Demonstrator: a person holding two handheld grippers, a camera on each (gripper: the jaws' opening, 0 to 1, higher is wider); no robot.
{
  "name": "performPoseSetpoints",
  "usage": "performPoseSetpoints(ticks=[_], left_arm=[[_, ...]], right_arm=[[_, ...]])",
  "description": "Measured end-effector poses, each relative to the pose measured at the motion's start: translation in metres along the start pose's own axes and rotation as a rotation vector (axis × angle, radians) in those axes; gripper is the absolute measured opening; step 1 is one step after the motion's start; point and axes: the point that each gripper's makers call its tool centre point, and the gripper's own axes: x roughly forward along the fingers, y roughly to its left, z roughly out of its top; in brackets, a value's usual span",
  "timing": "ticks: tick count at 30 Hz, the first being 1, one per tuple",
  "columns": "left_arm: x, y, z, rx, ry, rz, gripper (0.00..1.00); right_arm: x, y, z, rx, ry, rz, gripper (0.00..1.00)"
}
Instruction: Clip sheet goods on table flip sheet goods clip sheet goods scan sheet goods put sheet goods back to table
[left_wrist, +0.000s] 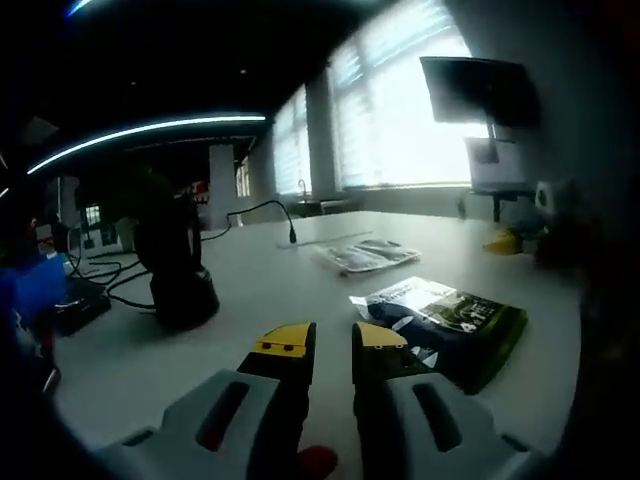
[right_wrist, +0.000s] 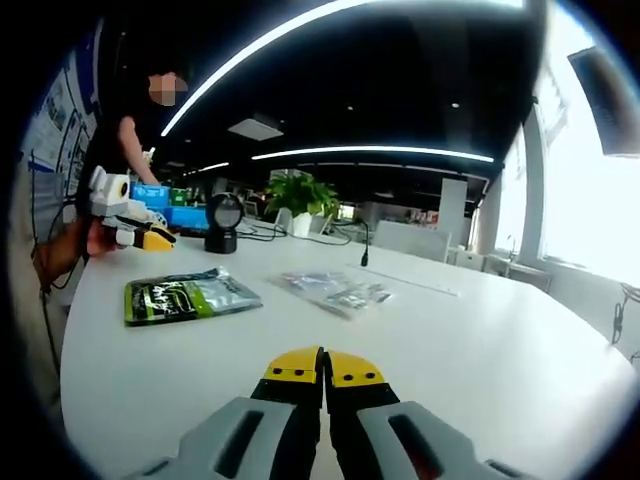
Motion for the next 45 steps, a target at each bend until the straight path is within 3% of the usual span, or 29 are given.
performPoseSetpoints(ticks=[6,15,27,36,45], left_arm=[[0.01,-0.016,-0.001,0.011,0.033,-0.068,0.11],[0.026,-0.032,-0.002,-0.095,0.108,-0.176,0.12],[0.055,-0.026,-0.01,-0.129,0.175,-0.176,0.13],[0.069,-0.024,-0.014,-0.257,0.214,-0.189,0.13],[0.077,-0.021,-0.019,-0.297,0.246,-0.19,0.13]], right_arm=[[0.001,0.001,-0.002,-0.02,0.007,0.004,0.0],[0.0,0.002,-0.002,-0.026,0.007,0.01,0.0],[0.0,0.004,-0.001,-0.032,0.007,0.015,0.0],[0.0,0.004,-0.001,-0.035,0.008,0.011,0.0],[0.0,0.005,-0.001,-0.035,0.009,0.011,0.0]])
